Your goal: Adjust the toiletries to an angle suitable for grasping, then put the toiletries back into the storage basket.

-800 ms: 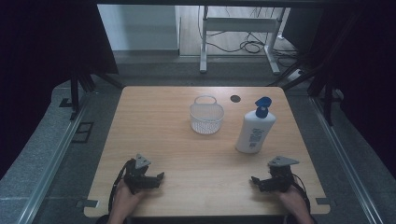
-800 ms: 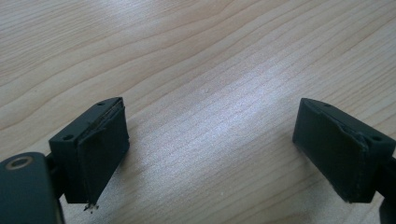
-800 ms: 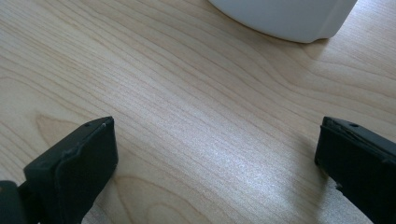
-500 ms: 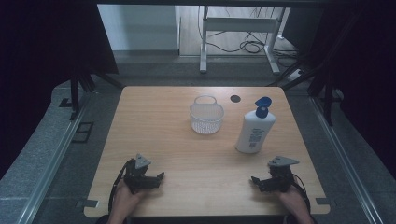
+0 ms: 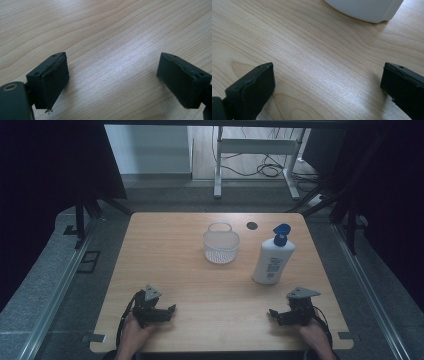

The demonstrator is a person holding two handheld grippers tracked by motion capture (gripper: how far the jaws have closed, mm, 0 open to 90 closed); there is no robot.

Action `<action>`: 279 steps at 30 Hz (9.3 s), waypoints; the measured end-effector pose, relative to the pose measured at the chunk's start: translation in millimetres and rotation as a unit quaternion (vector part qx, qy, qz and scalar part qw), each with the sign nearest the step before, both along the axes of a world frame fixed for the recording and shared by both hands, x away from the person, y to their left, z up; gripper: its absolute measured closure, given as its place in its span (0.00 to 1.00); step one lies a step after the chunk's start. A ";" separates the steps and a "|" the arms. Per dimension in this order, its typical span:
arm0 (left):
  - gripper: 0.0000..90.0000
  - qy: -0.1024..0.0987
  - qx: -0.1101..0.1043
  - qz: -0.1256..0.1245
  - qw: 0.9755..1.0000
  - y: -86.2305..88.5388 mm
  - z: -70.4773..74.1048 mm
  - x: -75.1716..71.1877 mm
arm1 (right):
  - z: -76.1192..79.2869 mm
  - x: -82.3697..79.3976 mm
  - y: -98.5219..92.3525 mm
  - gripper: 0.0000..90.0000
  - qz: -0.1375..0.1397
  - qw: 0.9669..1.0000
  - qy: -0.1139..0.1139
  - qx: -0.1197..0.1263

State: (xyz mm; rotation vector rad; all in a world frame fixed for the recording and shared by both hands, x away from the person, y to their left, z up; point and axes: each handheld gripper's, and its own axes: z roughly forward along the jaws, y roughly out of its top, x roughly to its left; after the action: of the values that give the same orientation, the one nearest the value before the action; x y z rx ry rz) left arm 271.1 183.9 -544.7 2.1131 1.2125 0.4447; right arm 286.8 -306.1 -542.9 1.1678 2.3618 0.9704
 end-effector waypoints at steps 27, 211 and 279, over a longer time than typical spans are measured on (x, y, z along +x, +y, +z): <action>0.11 0.000 -0.001 0.001 1.000 -0.1 -0.1 -0.1 | 12.3 0.9 -12.3 0.08 -0.015 1.000 -0.003 0.007; 0.11 0.001 -0.001 0.002 1.000 -0.3 0.0 -0.1 | 33.4 51.4 -22.9 0.67 -0.021 0.999 0.013 0.046; 0.11 0.001 -0.002 0.002 1.000 -0.3 -0.1 -0.1 | 111.5 74.3 30.4 0.15 0.019 0.996 -0.049 0.067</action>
State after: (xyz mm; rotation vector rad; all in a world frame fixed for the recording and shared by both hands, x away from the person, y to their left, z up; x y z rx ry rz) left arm 271.0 183.6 -544.8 2.1086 1.2175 0.4424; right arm 361.0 -275.7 -431.4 1.0982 2.2799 1.1878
